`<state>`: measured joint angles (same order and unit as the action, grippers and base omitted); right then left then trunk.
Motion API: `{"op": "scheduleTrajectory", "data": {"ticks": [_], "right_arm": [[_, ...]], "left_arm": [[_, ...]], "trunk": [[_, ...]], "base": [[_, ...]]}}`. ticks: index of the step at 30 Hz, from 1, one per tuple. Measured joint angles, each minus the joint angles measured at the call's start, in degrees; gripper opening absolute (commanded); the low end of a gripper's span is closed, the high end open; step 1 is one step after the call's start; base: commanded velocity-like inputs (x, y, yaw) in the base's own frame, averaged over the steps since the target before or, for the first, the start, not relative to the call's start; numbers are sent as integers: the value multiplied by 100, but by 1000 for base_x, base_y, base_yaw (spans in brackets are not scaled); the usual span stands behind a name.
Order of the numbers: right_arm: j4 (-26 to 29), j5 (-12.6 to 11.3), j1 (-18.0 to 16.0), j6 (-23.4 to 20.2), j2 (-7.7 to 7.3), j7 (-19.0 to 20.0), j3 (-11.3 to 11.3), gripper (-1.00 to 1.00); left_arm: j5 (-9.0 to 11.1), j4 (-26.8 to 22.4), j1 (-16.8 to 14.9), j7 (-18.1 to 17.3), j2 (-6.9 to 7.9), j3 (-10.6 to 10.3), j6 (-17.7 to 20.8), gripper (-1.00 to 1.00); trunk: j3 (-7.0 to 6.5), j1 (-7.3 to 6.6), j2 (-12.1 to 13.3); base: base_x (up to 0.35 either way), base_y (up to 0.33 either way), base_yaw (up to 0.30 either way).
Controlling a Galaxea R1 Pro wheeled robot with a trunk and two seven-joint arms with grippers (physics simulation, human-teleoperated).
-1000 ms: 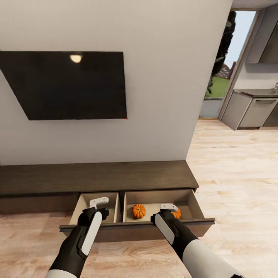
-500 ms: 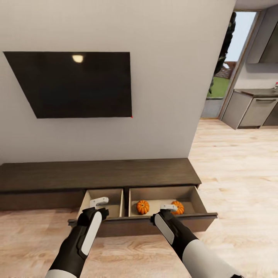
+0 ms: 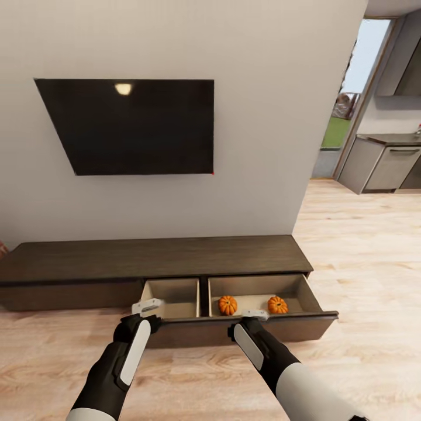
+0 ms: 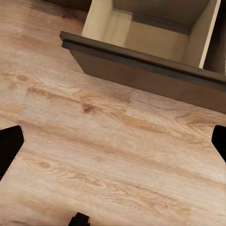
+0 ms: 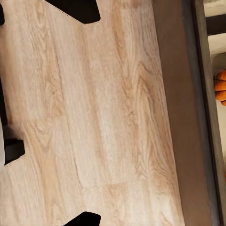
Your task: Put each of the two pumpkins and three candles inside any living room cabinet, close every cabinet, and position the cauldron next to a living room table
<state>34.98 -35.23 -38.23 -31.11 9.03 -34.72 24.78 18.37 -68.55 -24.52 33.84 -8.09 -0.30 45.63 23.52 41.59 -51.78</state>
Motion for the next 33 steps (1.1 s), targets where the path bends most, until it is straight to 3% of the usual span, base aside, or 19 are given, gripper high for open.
{"op": "scheduleTrajectory", "data": {"ticks": [7,29,33], "right_arm": [[0,0,0,-7,2,0,0,100],[0,16,0,15,0,0,12,100],[-1,28,0,28,-1,0,18,100]], "left_arm": [[0,0,2,0,0,5,-1,100],[-3,0,0,4,0,0,-60,100],[-3,0,0,1,0,1,-79,100]], "trunk": [[0,0,0],[0,0,0],[71,87,-159]], "base": [[-6,167,0],[-67,5,0],[-2,0,0]]}}
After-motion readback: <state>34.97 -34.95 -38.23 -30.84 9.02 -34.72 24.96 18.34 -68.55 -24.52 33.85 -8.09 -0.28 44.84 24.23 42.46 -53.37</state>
